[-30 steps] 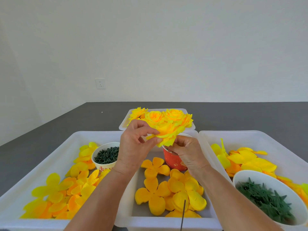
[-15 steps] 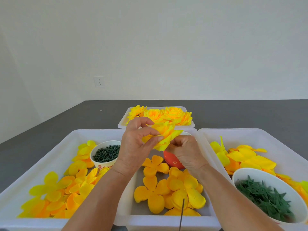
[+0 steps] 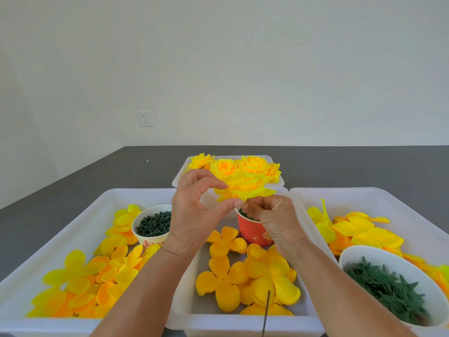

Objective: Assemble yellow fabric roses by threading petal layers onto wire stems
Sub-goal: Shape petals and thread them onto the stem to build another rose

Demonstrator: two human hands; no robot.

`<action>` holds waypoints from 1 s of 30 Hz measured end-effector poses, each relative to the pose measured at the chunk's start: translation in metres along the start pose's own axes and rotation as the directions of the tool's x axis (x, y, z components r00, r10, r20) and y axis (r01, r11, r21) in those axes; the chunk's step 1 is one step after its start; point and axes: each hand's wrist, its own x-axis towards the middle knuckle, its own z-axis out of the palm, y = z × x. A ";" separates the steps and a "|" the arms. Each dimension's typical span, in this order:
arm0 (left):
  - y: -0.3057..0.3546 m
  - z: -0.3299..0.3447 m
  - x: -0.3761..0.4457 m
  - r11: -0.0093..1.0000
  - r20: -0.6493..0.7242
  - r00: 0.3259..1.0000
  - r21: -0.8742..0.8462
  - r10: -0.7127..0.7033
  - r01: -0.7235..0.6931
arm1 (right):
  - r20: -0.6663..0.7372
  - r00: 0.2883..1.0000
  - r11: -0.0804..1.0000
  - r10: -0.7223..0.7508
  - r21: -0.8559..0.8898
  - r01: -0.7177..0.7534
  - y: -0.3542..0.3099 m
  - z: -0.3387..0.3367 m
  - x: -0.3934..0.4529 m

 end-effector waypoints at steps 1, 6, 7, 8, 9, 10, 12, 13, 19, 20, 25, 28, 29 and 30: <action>-0.001 0.001 0.000 0.999 0.018 1.000 0.045 0.016 -0.017 | -0.005 1.000 1.000 0.001 0.004 -0.001 -0.001 0.000 0.000; -0.007 -0.002 0.000 0.997 0.026 0.999 0.063 0.033 -0.034 | -0.007 1.000 0.999 -0.012 0.039 0.013 0.001 0.000 -0.001; -0.007 -0.003 0.000 0.999 0.029 0.999 0.036 0.037 -0.038 | -0.008 1.000 0.999 -0.009 0.036 0.009 0.001 0.000 -0.001; -0.007 -0.003 0.000 0.999 0.030 0.998 0.016 0.050 -0.051 | -0.004 1.000 1.000 -0.007 0.029 0.007 0.001 0.001 -0.001; -0.007 -0.003 0.001 0.998 0.029 0.997 0.007 0.065 -0.065 | 0.005 1.000 1.000 -0.008 0.028 0.007 0.001 0.001 -0.001; -0.008 -0.003 0.001 0.997 0.024 0.997 0.003 0.073 -0.073 | 0.016 1.000 0.999 -0.009 0.035 0.009 0.002 0.002 -0.001; -0.009 -0.002 0.001 0.999 0.003 0.999 -0.035 0.037 -0.037 | 0.034 0.999 0.999 -0.012 0.052 0.011 0.002 0.002 -0.001; -0.010 -0.002 0.000 0.996 -0.006 1.000 -0.081 -0.021 0.021 | 0.038 0.999 0.998 -0.012 0.061 0.009 0.003 0.001 0.000; -0.010 -0.002 0.003 0.798 0.064 0.886 -0.408 -0.459 0.443 | 0.040 0.999 0.998 -0.032 0.057 0.029 0.009 0.002 0.003; -0.011 -0.003 0.004 0.758 0.093 0.856 -0.422 -0.509 0.497 | 0.032 0.999 0.998 -0.041 0.043 0.040 0.010 0.002 0.003; -0.014 -0.005 0.004 0.557 0.296 0.705 -0.450 -0.644 0.698 | 0.080 0.989 0.991 -0.127 -0.026 0.130 0.010 0.003 0.004; -0.015 -0.007 0.005 0.463 0.333 0.663 -0.510 -0.671 0.725 | 0.169 0.970 0.984 -0.177 0.035 0.174 0.007 0.003 0.002; -0.015 -0.008 0.006 0.450 0.335 0.659 -0.522 -0.674 0.725 | 0.189 0.964 0.982 -0.189 0.058 0.181 0.006 0.004 0.001; -0.015 -0.009 0.007 0.444 0.336 0.658 -0.527 -0.674 0.725 | 0.203 0.959 0.980 -0.198 0.073 0.187 0.004 0.004 0.000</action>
